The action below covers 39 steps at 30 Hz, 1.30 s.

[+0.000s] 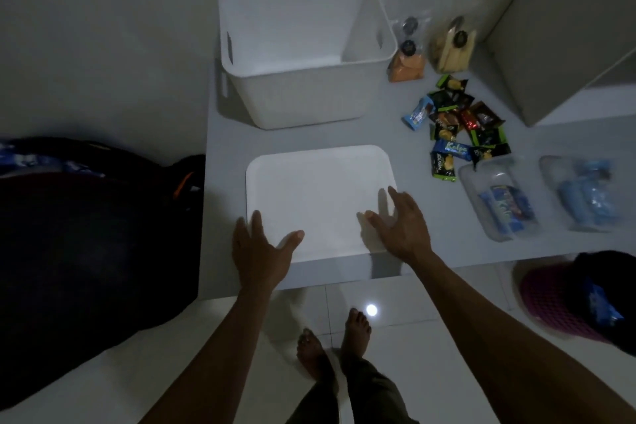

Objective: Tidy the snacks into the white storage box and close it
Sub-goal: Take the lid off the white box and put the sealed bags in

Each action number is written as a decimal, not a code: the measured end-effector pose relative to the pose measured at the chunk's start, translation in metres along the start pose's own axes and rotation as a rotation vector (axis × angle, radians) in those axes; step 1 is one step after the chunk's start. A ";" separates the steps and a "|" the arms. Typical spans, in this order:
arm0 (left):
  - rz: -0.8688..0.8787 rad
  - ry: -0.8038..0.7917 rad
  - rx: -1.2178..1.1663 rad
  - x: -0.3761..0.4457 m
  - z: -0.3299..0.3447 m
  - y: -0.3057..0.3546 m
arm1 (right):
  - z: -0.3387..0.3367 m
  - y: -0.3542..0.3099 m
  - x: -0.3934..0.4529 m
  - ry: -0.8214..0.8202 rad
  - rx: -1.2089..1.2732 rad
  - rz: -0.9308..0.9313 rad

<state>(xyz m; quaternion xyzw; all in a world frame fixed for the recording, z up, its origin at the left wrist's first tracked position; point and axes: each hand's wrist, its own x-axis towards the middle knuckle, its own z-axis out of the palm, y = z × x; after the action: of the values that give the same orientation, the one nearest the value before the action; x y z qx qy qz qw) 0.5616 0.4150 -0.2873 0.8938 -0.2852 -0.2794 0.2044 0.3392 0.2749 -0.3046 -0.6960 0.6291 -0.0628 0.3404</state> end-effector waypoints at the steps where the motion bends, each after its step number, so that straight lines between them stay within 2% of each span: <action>1: 0.003 0.001 -0.021 -0.005 -0.008 0.006 | -0.010 -0.006 -0.004 -0.016 0.023 0.013; 5: 0.081 0.029 -0.193 -0.021 -0.034 0.038 | -0.050 -0.028 -0.023 0.015 0.098 -0.021; 13: 0.358 0.053 -0.300 -0.023 -0.056 0.140 | -0.126 -0.047 -0.012 0.162 0.264 -0.110; 20: 0.559 0.073 -0.331 0.001 -0.028 0.255 | -0.196 -0.039 0.056 0.317 0.342 -0.141; 26: 0.636 0.066 -0.393 0.039 0.022 0.359 | -0.263 -0.015 0.155 0.284 0.346 -0.156; 29: 0.624 0.070 -0.380 0.065 0.046 0.406 | -0.291 -0.005 0.210 0.254 0.317 -0.139; 33: 0.509 0.152 -0.324 0.113 0.070 0.448 | -0.321 0.000 0.289 0.214 0.254 -0.175; 39: 0.158 0.195 -0.294 0.189 0.095 0.478 | -0.330 0.001 0.391 0.205 0.245 -0.100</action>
<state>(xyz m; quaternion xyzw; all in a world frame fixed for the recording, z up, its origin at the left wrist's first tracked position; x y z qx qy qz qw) 0.4432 -0.0827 -0.1813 0.8518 -0.2896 -0.2133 0.3808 0.2462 -0.2150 -0.1876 -0.6697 0.6127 -0.2265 0.3533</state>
